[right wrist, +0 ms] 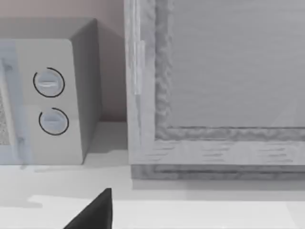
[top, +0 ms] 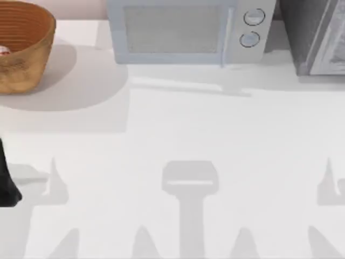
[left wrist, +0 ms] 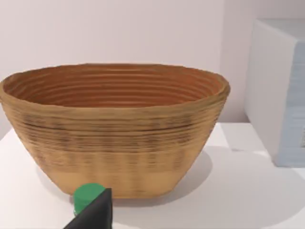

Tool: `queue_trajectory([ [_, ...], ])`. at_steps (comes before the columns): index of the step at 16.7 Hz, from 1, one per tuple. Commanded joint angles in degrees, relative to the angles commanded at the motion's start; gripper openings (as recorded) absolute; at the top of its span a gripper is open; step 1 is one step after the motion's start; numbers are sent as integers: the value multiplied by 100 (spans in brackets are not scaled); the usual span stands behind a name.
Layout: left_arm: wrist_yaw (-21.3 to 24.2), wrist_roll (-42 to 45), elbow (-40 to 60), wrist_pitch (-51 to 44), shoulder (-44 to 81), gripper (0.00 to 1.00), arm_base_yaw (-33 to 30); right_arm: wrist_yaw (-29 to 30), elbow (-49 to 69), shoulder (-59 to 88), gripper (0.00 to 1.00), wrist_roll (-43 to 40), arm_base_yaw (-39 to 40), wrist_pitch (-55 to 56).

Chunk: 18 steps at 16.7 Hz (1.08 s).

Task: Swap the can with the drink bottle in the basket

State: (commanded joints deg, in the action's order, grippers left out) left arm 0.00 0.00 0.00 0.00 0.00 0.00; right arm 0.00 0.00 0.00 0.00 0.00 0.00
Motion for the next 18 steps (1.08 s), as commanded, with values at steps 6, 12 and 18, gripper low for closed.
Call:
queue_trajectory([
  [6, -36, 4, 385, -289, 517, 100, 131, 0, 0, 0, 100, 0, 0, 0],
  [12, 31, 89, 2246, -1339, 2541, 100, 476, 0, 0, 0, 100, 0, 0, 0],
  [18, 327, 282, 5184, -2801, 5487, 100, 808, 0, 0, 0, 100, 0, 0, 0],
])
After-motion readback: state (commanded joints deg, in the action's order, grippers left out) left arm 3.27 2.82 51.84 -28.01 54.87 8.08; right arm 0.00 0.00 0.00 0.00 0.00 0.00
